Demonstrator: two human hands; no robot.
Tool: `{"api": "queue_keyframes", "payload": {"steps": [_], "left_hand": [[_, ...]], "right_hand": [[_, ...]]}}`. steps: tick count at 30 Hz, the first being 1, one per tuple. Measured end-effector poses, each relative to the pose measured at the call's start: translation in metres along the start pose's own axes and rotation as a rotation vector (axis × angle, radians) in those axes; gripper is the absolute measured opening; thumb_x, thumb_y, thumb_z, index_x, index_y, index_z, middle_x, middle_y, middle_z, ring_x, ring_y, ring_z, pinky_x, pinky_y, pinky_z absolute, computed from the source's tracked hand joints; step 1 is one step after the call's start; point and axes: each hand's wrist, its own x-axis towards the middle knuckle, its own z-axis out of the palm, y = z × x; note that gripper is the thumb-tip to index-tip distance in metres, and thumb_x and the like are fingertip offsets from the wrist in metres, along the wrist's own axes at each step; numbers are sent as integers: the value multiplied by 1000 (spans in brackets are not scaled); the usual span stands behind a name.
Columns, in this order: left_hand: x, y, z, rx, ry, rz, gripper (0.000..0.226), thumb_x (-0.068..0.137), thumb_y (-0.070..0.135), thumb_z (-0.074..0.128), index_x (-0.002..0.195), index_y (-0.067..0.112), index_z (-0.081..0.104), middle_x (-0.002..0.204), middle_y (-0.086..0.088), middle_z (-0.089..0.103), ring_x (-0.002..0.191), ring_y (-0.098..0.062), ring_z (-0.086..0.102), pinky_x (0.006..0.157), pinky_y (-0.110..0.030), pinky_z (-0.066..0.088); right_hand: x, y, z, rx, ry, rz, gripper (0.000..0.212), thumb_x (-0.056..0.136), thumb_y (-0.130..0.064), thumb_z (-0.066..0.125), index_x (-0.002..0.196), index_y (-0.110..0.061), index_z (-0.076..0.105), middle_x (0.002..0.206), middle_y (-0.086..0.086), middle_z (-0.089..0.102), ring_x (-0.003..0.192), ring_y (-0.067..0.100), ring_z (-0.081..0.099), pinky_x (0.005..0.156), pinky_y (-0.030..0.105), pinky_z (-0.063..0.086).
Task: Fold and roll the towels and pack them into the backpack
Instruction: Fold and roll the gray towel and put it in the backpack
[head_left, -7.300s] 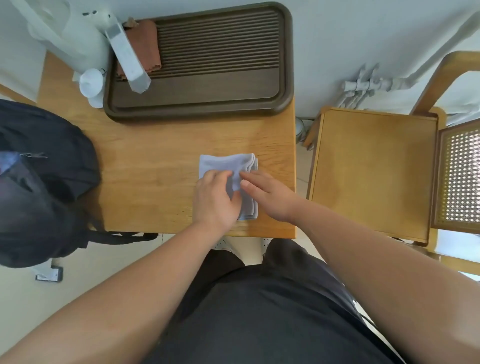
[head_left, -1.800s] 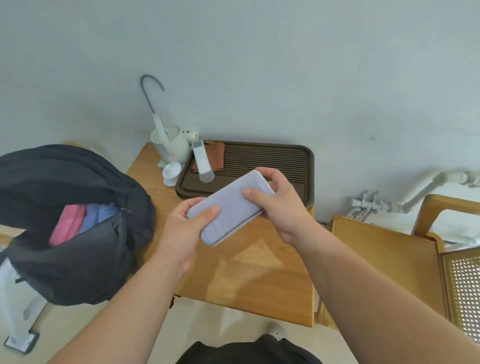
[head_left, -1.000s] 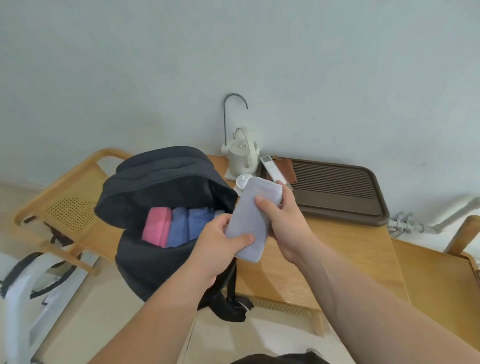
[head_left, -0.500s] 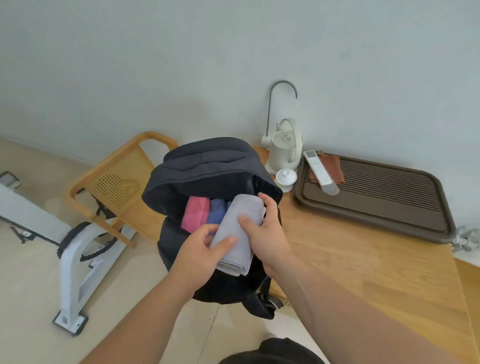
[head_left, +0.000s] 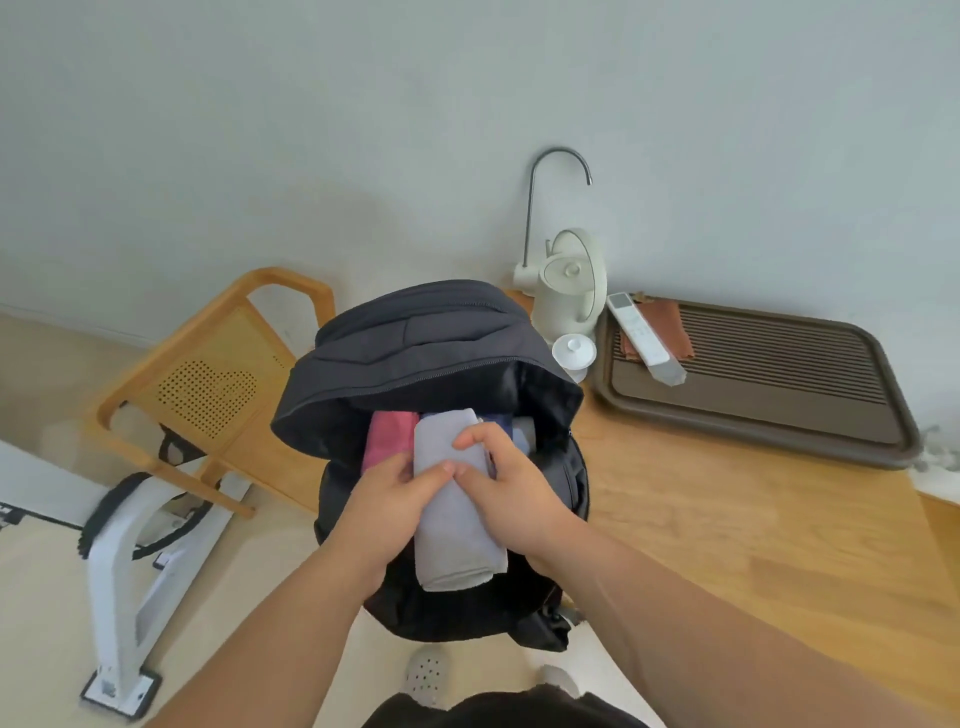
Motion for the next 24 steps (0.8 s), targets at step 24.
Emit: {"api": "queue_keyframes", "payload": {"steps": [24], "left_hand": [[119,-2,18,-31,-302,-219,46,85,22,72,125,23,49,109,-5,65,94,-26,67,81,-41,58]], "right_hand": [[52,-76,-68,-634,444,-247,23,89,-15,61,110,-24,58,109,-8,58,96,16,55,85,30,46]]}}
